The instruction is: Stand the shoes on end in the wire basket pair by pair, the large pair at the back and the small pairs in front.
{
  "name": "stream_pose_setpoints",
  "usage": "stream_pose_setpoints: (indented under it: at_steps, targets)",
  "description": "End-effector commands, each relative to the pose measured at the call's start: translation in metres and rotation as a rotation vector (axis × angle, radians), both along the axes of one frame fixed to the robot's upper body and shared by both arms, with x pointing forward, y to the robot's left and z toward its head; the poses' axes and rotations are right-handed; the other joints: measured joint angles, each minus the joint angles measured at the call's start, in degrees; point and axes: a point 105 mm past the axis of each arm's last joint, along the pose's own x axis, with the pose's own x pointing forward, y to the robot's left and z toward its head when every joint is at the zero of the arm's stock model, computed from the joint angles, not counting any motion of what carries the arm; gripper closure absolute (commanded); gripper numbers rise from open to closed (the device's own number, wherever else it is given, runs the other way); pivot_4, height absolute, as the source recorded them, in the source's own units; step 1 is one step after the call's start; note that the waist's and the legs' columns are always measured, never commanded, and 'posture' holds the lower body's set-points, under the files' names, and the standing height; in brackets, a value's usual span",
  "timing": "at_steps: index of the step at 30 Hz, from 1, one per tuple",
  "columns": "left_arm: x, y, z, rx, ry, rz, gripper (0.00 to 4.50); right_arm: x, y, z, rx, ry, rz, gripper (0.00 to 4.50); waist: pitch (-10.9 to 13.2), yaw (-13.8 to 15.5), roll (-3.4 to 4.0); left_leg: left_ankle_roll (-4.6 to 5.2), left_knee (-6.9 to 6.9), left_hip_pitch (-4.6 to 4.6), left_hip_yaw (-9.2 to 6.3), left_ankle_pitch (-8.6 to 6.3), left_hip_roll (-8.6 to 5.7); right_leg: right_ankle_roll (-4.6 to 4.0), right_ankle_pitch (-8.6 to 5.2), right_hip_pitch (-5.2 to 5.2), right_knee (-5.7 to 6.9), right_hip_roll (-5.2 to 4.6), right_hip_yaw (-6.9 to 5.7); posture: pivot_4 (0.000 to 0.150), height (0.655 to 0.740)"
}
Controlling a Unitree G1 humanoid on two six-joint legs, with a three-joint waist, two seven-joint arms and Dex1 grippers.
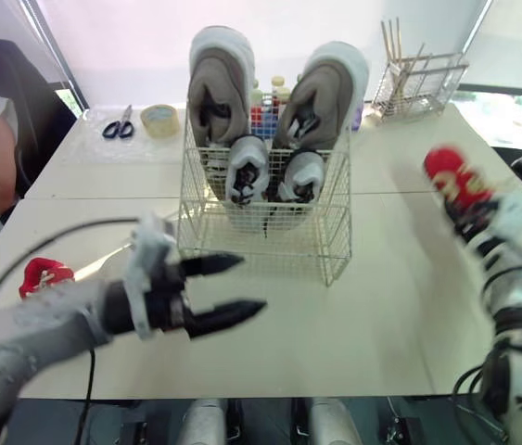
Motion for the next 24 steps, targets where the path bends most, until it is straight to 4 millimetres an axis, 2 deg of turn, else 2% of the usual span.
stream_pose_setpoints:
  at_steps: [1,3,5,6,7,11,14,19,24]
  targets:
    - [0.005,0.009,0.032,-0.083,-0.029,-0.045,0.00,-0.040,0.047,0.148,-0.201,-0.359,0.283,2.41,0.03,-0.12,0.02,-0.01,-0.15,0.01,0.01,0.00,0.02,0.19,0.06,-0.05,-0.01,0.06,0.00,0.150,0.7352]
    - [0.011,0.014,0.043,-0.099,-0.034,-0.055,0.00,-0.061,0.088,0.181,-0.280,-0.384,0.527,2.41,-0.09,-0.09,-0.33,-0.30,-0.33,0.14,-0.01,0.00,0.19,0.10,-0.01,0.02,-0.13,0.40,-0.01,0.150,0.7352]
    - [0.015,0.020,0.052,-0.119,-0.027,-0.065,0.00,-0.085,0.130,0.191,-0.361,-0.357,0.778,2.41,-0.44,-0.13,-1.18,-0.75,-0.45,0.30,-0.08,-0.17,0.49,-0.21,-0.20,0.06,-0.13,0.80,-0.06,0.150,0.7352]
    - [0.016,0.023,0.056,-0.131,-0.018,-0.076,0.00,-0.098,0.155,0.184,-0.430,-0.306,0.918,2.41,-0.43,-0.21,-1.49,-0.91,-0.52,0.44,-0.11,-0.21,0.58,-0.33,-0.28,0.15,-0.13,0.92,-0.06,0.150,0.7352]
    - [0.016,0.028,0.062,-0.155,-0.007,-0.087,0.00,-0.107,0.171,0.177,-0.473,-0.263,1.007,2.41,-0.42,-0.28,-1.55,-1.02,-0.69,0.56,-0.12,-0.17,0.59,-0.37,-0.30,0.18,-0.13,0.93,-0.06,0.150,0.7352]
    - [0.026,0.057,0.093,-0.304,0.009,-0.046,0.00,-0.126,0.225,0.134,-0.724,-0.123,1.168,2.41,-0.35,0.13,-1.55,-1.05,-0.79,0.59,-0.06,-0.14,0.56,-0.37,-0.30,0.10,-0.07,0.65,-0.03,0.150,0.7352]
    - [0.025,0.067,0.106,-0.358,0.014,-0.062,0.00,-0.135,0.246,0.116,-0.766,-0.101,1.264,2.41,-0.27,0.45,-1.64,-1.02,-0.79,0.53,-0.04,-0.13,0.50,-0.36,-0.30,0.04,-0.03,0.56,-0.04,0.150,0.7352]
    - [0.012,0.043,0.098,-0.304,0.065,-0.191,0.00,-0.128,0.258,0.099,-0.822,-0.073,1.321,2.41,-0.29,0.42,-1.89,-0.89,-0.70,0.46,-0.02,-0.20,0.43,-0.31,-0.32,0.10,-0.11,0.48,-0.07,0.150,0.7352]
    - [0.015,0.029,0.086,-0.332,0.105,-0.218,0.00,-0.126,0.263,0.095,-0.852,-0.079,1.349,2.41,-0.29,0.39,-1.90,-0.88,-0.70,0.47,0.00,-0.20,0.40,-0.30,-0.31,0.09,-0.08,0.48,-0.06,0.150,0.7352]
